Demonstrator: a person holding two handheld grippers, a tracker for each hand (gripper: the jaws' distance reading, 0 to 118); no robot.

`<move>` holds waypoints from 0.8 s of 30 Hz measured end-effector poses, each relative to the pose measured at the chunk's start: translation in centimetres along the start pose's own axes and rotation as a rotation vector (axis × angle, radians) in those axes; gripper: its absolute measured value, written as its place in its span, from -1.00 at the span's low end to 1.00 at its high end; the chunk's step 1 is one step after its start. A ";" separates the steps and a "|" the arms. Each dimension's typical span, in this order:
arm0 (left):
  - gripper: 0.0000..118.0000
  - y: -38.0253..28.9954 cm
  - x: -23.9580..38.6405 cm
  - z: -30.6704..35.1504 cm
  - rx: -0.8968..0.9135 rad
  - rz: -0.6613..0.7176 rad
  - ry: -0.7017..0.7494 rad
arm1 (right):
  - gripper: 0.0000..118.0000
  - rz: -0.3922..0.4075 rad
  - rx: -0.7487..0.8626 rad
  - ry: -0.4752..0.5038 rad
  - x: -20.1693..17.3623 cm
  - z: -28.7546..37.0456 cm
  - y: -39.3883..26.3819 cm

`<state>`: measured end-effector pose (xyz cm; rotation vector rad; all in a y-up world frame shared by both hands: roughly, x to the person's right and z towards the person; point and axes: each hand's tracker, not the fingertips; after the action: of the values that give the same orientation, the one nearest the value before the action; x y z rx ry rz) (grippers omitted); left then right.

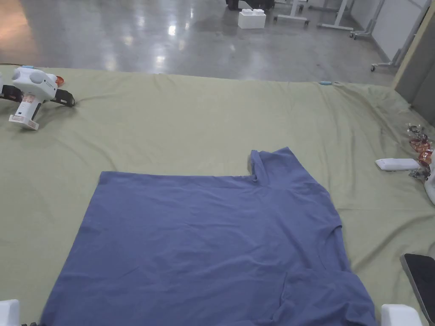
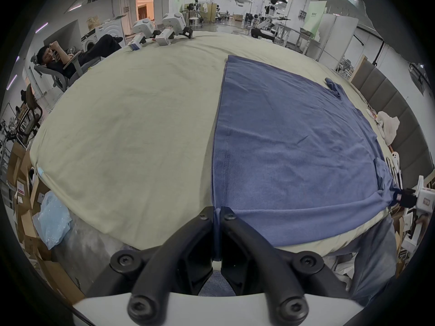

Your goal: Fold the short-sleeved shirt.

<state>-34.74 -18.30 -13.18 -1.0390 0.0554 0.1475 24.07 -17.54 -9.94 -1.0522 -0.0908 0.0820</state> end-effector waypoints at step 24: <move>-0.99 7.8 1.4 2.3 0.200 0.012 -0.077 | -0.85 -0.012 0.122 0.087 -0.2 3.3 7.6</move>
<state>-34.60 -12.30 -18.81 -0.8325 0.0065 0.1882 23.30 -10.99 -14.97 -0.9322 -0.0126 0.0303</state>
